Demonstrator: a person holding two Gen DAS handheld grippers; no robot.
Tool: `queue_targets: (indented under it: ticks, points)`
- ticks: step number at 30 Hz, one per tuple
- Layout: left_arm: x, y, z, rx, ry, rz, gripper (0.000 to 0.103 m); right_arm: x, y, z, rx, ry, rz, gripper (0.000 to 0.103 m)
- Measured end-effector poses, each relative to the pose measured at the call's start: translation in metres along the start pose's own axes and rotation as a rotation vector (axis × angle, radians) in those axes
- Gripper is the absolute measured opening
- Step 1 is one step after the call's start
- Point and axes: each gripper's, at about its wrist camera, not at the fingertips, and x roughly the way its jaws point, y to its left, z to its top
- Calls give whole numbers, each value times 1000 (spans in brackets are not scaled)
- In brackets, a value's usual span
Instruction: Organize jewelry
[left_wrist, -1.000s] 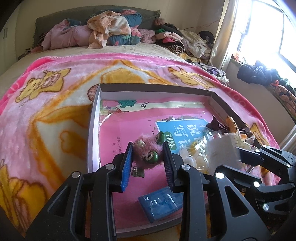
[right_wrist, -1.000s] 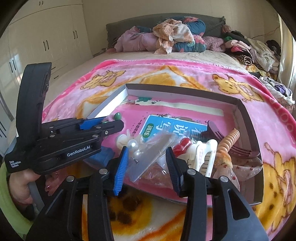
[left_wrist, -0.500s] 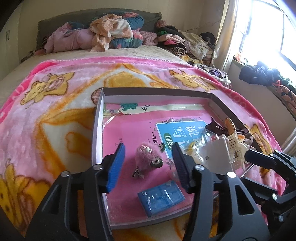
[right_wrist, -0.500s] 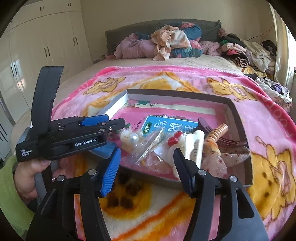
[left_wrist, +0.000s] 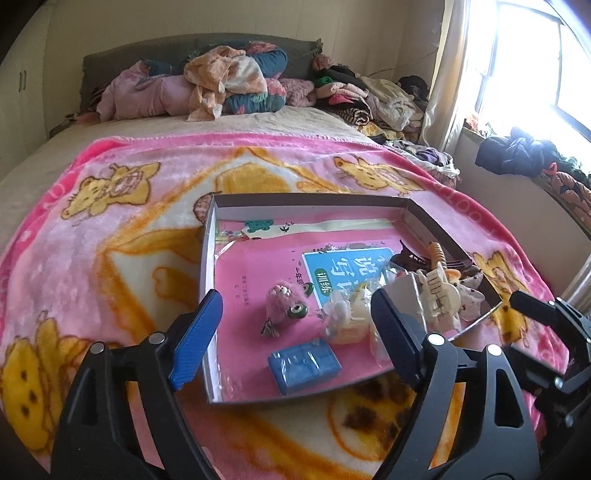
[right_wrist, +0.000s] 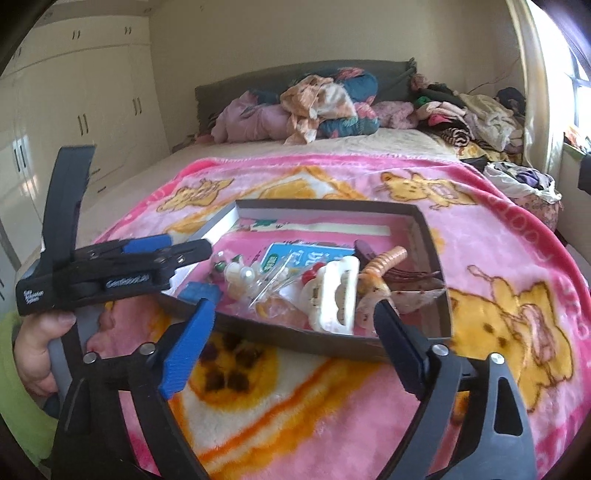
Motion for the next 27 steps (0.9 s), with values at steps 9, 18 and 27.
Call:
queue_targets:
  ticks: [9, 18, 27]
  points:
    - [-24, -12, -12, 17, -32, 16, 91, -32, -13, -8, 28, -82, -37, 95]
    - [-43, -29, -28, 44, -70, 10, 91, -57, -15, -21, 23, -156, -67, 96]
    - [-56, -41, -47, 69, -100, -1, 91, -69, -13, -35, 19, -178, -87, 96]
